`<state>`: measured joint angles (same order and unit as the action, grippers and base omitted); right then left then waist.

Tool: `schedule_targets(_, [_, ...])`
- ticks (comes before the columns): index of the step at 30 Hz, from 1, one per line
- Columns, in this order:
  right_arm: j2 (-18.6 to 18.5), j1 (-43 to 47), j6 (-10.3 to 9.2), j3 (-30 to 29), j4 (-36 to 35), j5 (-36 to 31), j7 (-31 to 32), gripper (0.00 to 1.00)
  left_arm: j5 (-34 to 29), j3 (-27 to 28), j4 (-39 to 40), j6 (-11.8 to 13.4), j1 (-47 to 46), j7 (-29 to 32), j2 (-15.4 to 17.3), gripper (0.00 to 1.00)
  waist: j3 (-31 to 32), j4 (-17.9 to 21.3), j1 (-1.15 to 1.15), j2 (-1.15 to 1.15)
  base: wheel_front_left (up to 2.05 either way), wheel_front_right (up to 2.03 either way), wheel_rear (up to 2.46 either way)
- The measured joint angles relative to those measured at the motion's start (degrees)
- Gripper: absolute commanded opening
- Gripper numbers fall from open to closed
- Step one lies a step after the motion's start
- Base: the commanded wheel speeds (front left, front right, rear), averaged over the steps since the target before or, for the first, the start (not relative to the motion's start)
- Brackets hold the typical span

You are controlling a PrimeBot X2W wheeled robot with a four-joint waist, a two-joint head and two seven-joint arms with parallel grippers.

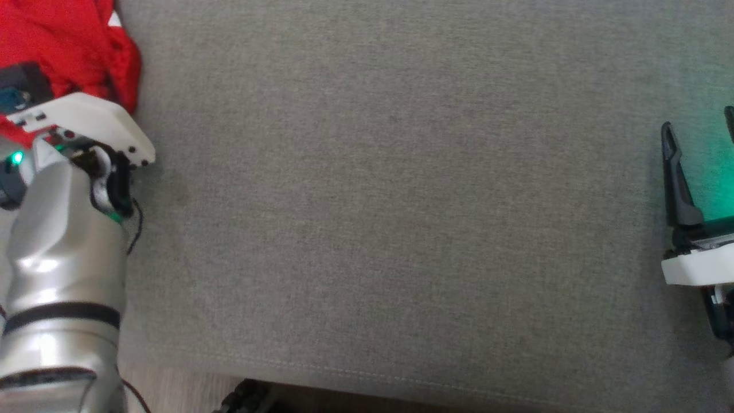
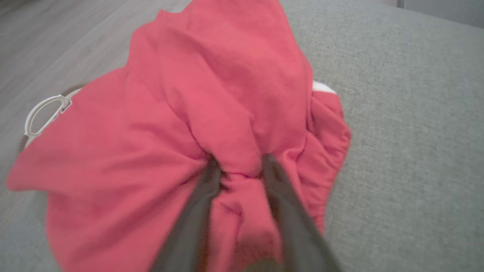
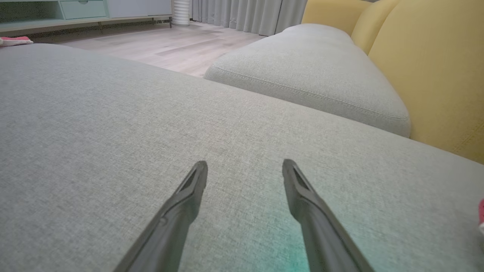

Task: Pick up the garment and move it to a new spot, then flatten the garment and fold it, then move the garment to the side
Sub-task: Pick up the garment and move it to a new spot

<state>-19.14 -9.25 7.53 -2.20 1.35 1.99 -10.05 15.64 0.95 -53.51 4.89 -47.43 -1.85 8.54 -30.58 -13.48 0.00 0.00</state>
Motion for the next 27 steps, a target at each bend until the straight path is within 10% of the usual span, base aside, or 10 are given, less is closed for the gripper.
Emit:
schedule_targets(14, [6.7,2.7,0.00,-0.6,6.2,0.5,-2.6,1.00,-0.6,-5.7,2.4,-9.6,-4.3,-2.9,-0.2,0.00,9.9,1.0,0.00,0.00,0.00,0.00,0.00])
schedule_targets(27, [12.9,4.6,0.00,-0.9,10.6,0.5,-4.2,1.00,16.8,-20.2,48.5,-12.0,10.6,21.2,-5.4,0.00,19.7,7.3,-0.01,0.00,0.00,0.00,0.00])
